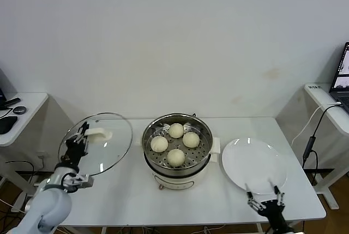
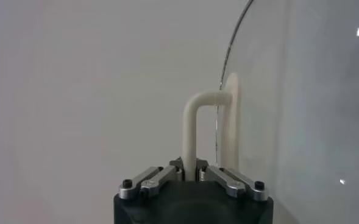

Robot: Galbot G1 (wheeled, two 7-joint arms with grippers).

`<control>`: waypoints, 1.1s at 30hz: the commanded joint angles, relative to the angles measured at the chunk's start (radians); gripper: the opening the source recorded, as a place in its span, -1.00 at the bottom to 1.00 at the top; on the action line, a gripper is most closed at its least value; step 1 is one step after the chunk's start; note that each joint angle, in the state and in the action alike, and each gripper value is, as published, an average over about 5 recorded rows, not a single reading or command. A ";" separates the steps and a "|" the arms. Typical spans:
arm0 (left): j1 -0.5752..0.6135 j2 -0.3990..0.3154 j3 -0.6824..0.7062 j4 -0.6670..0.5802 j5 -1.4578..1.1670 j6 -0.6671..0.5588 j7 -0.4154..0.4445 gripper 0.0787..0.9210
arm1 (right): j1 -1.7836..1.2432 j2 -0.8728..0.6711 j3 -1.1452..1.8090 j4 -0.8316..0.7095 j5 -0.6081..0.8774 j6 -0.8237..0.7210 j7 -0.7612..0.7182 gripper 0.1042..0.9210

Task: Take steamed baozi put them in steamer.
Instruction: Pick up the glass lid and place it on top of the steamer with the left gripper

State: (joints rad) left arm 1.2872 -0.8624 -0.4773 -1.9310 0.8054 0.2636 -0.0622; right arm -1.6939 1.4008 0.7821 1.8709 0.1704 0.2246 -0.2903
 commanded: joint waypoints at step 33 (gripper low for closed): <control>-0.531 -0.397 0.730 0.126 0.499 0.426 0.380 -0.78 | 0.066 0.060 -0.083 -0.069 -0.217 -0.014 0.020 0.76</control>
State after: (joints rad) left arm 0.7449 -1.1649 0.2074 -1.8549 1.1996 0.6677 0.2967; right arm -1.6312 1.4582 0.7050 1.8047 -0.0358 0.2068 -0.2715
